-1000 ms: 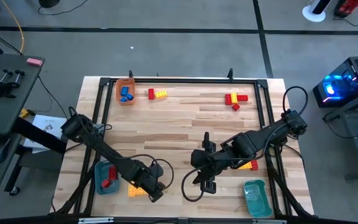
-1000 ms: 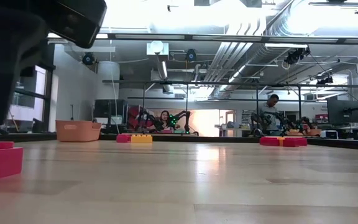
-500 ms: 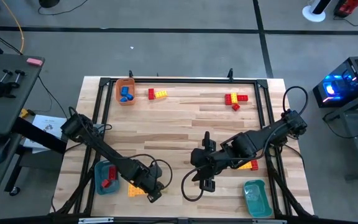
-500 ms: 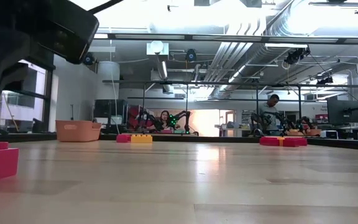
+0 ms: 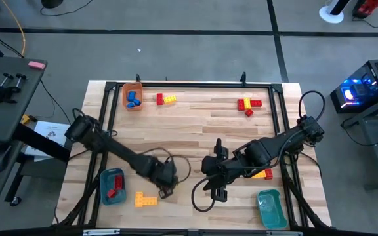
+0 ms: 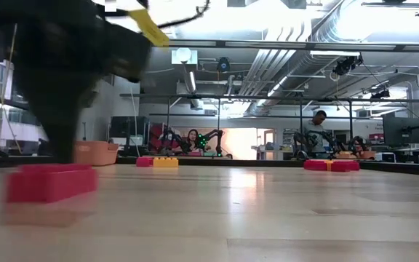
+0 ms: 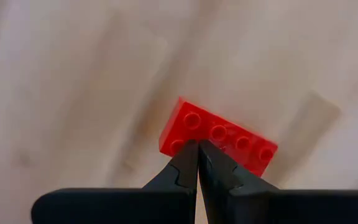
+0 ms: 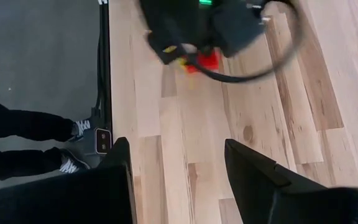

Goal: Sort blocks
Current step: Put the red game piece into the bottom left blue bin

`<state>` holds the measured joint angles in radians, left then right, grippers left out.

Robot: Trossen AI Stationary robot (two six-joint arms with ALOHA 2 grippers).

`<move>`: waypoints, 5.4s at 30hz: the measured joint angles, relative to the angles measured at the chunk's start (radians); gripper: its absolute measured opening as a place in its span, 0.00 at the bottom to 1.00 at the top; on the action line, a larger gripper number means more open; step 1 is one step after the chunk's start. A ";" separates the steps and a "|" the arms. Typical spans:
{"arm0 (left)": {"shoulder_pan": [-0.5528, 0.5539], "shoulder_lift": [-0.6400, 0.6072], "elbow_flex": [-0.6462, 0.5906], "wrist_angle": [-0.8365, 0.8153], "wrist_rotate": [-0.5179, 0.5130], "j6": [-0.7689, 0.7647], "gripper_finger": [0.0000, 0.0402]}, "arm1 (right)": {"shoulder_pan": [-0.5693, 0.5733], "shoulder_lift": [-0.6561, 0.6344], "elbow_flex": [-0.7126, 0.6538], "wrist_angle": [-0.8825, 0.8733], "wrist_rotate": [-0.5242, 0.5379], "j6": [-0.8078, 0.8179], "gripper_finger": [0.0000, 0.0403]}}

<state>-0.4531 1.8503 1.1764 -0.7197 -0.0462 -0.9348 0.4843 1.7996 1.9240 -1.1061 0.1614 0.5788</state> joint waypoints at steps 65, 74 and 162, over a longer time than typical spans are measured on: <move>-0.055 -0.085 -0.100 -0.048 -0.200 -0.741 0.66 | 0.001 0.000 -0.003 -0.013 0.105 -0.003 0.35; -0.037 0.003 -0.096 -0.039 -0.146 -0.727 0.65 | 0.001 0.000 -0.003 -0.012 0.105 0.000 0.35; 0.368 -0.781 -0.473 0.883 -0.060 0.279 0.70 | -0.390 -0.323 -0.541 -0.224 0.042 0.704 0.35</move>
<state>-0.0856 1.0696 0.7036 0.1636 -0.1066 -0.6555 0.0941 1.4766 1.3827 -1.3296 0.2033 1.2826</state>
